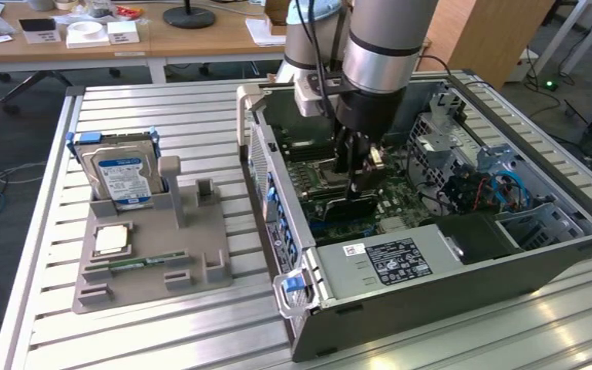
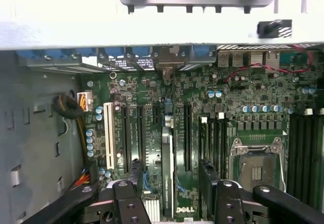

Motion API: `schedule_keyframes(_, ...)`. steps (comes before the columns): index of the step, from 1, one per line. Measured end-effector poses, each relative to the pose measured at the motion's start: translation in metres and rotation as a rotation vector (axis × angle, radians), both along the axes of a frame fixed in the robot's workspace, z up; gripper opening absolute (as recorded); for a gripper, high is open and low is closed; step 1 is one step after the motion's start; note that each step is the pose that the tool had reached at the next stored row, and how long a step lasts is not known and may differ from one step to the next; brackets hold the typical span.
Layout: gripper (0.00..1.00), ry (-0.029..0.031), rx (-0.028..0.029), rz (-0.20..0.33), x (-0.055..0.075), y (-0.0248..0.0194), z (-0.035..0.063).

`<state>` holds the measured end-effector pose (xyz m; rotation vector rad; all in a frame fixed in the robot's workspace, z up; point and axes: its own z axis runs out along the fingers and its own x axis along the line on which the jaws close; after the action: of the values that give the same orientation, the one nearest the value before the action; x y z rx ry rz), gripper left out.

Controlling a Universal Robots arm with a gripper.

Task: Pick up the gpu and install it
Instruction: 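Insert the gpu into the slot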

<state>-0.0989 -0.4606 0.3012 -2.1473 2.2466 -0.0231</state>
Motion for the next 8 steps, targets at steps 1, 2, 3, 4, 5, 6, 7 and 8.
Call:
schedule_keyframes(1,0.57,0.0,-0.0002,0.0,0.0,0.0,0.0027)
schedule_keyframes(2,0.57,0.0,-0.0003,0.0,0.0,0.0,0.0054)
schedule_keyframes(3,0.57,0.0,-0.0003,0.0,0.0,0.0,0.0081)
schedule_keyframes(4,0.57,0.0,-0.0004,0.0,0.0,0.0,0.0103)
schedule_keyframes(5,0.57,-0.0001,-0.0003,0.0,0.0,0.0,0.012)
schedule_keyframes(6,0.57,0.0,-0.0004,0.0,0.0,0.0,0.0129)
schedule_keyframes(7,0.57,-0.0001,-0.0003,0.0,0.0,0.0,0.0129)
schedule_keyframes(8,0.57,-0.0001,-0.0002,0.0,0.0,0.0,0.0129)
